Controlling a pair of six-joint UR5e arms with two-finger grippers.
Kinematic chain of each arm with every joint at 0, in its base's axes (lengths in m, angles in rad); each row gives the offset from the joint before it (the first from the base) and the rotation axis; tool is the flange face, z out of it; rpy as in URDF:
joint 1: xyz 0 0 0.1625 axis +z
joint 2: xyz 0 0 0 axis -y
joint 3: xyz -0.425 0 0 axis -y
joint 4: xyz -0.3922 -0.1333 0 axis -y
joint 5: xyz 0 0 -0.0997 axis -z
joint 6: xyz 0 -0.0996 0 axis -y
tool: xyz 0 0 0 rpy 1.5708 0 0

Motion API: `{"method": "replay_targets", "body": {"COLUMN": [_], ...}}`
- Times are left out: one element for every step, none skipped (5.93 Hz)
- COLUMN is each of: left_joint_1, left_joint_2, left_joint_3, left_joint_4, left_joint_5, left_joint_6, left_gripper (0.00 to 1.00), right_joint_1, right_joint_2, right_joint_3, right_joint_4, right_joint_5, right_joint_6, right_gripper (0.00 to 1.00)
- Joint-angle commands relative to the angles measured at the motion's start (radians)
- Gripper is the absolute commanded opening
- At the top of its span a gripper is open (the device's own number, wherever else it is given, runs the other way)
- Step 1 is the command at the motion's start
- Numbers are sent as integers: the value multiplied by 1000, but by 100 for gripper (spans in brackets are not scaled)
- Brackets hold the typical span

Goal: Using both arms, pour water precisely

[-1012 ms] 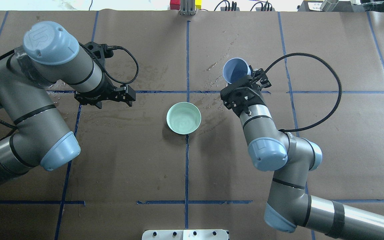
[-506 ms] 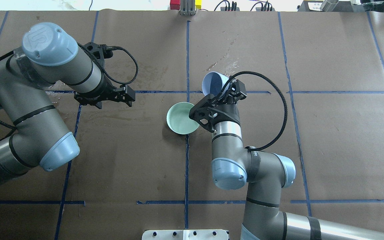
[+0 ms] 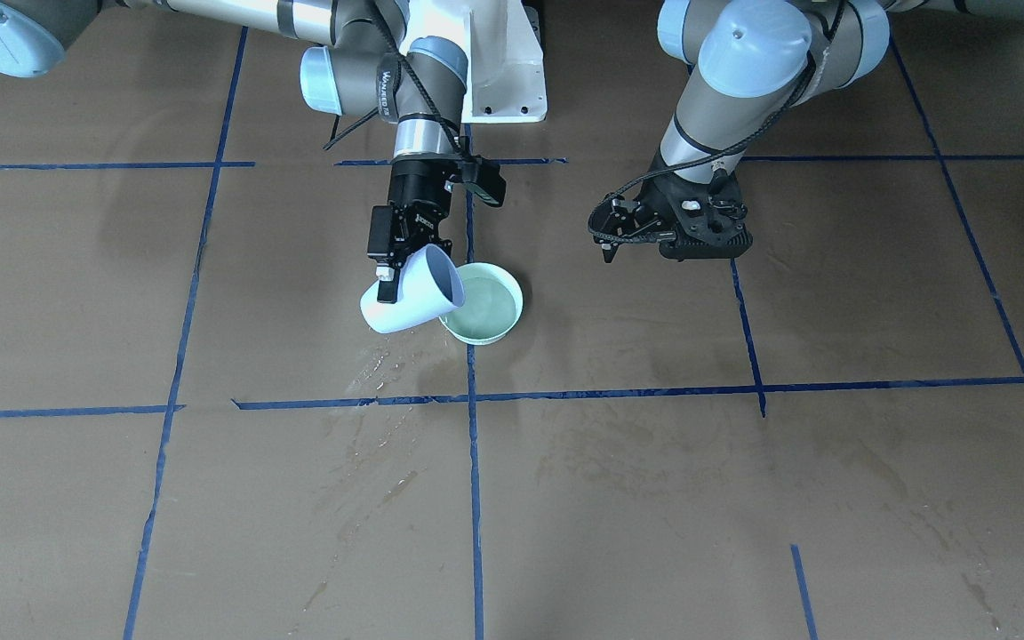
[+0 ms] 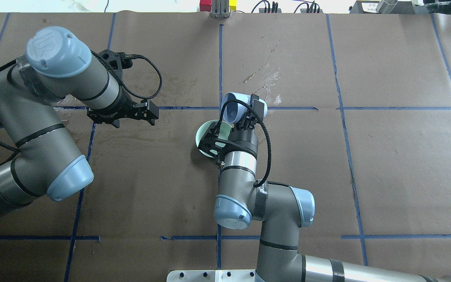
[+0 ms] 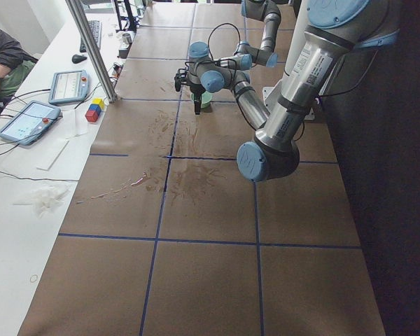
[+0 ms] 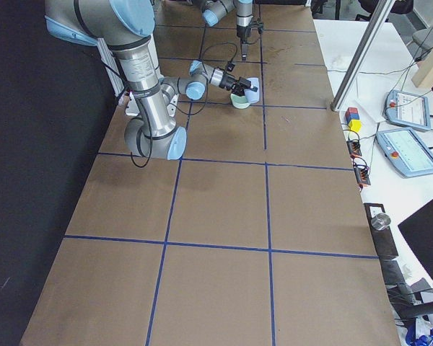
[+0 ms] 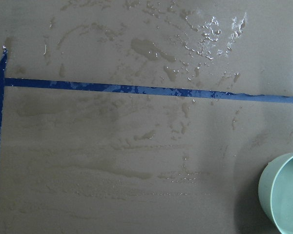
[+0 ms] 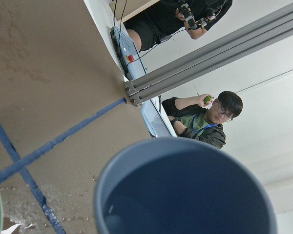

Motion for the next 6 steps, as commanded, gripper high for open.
{"method": "replay_targets", "body": {"left_joint_1": [-1,-1,-1,-1,-1,-1], "left_joint_2": [0,0,0,0,2,0], "left_joint_3": [0,0,0,0,0,0], "left_joint_4": [0,0,0,0,0,0], "left_joint_5": [0,-2,0,-2,0,0], "left_joint_6": [0,0,0,2,2,2], "left_gripper": [100,100,100,100,100,100], "right_joint_1": [-10,-13,-15,-18,-22,-24], "right_joint_2": [29,29,29,24,20,18], "right_joint_3": [-17,-19,-33,-33,-33,-33], "right_joint_4": [-101,-102,-102,-102,-103,-103], "right_joint_5": [-85,-95,-95,-96,-114,-116], "right_joint_6": [-198,-233,-235,-237,-237,-238], "right_gripper": [0,0,0,0,0,0]}}
